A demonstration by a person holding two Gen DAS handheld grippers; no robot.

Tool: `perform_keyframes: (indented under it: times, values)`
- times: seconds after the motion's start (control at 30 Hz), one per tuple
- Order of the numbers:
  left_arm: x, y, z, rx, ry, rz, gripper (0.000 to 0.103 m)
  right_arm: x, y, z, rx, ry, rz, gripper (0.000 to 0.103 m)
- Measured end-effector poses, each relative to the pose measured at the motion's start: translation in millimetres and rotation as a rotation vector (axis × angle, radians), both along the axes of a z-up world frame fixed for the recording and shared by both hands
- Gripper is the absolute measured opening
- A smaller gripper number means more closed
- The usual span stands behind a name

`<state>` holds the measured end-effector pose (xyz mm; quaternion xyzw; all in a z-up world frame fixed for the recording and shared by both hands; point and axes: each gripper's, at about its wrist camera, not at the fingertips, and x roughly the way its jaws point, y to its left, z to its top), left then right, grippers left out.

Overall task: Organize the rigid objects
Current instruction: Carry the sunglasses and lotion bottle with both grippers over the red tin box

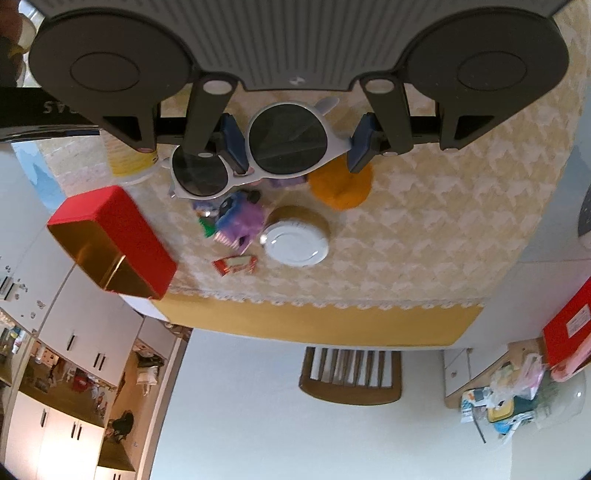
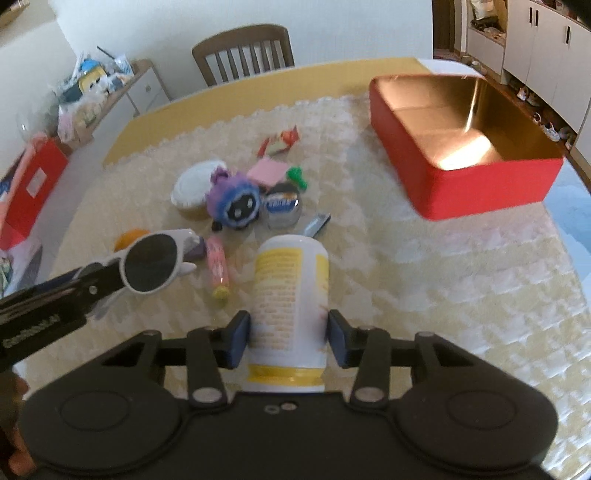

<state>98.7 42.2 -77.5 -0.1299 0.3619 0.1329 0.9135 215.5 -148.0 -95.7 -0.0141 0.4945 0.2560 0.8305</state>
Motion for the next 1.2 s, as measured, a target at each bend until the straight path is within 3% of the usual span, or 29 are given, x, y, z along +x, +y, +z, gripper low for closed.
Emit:
perform_keyframes:
  times: [0.27,0.5,0.77,1.2]
  values:
    - [51,-29,21,-0.015,-0.031,-0.067,0.058,43,-39,38,0.003,-0.059,-0.029,0.044]
    - [117,-70,36,-0.010,-0.046,-0.118,0.058,96,-83,51,-0.014,-0.121,-0.063,0.044]
    - [205,-118,30,0.017,-0.014,-0.139,0.058,159,-103,42,-0.028,-0.139,-0.081,0.044]
    - [306,-159,5,0.096,0.059,-0.091,0.058,212,-110,20,-0.108,-0.150,0.024,0.044]
